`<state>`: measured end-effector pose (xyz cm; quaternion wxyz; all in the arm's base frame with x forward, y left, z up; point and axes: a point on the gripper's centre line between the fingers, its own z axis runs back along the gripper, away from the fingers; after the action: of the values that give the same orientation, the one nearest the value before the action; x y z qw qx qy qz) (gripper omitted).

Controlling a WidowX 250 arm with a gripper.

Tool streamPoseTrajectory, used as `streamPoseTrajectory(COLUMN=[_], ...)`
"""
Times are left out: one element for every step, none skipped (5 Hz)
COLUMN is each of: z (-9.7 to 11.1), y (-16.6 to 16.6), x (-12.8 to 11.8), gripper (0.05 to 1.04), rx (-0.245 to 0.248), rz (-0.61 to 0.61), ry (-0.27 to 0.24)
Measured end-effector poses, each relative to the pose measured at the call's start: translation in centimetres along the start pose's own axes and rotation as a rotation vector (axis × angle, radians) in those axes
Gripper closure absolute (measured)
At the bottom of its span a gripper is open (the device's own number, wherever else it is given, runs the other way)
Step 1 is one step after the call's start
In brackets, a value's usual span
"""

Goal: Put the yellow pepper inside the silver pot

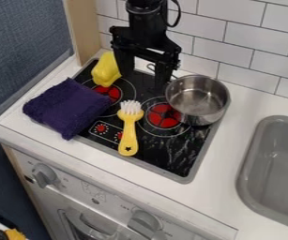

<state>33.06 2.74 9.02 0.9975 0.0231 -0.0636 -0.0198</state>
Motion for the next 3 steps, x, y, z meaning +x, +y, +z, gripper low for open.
streamPoseTrajectory(z=[-0.9,-1.5,-1.4], y=[-0.1,1.6,4.8], x=[-0.2,-0.1,0.9], gripper=[0.079,0.079,0.079], rx=[-0.003,0.001,0.016], rz=[0.001,0.056,0.131], ry=[0.026,0.028,0.002])
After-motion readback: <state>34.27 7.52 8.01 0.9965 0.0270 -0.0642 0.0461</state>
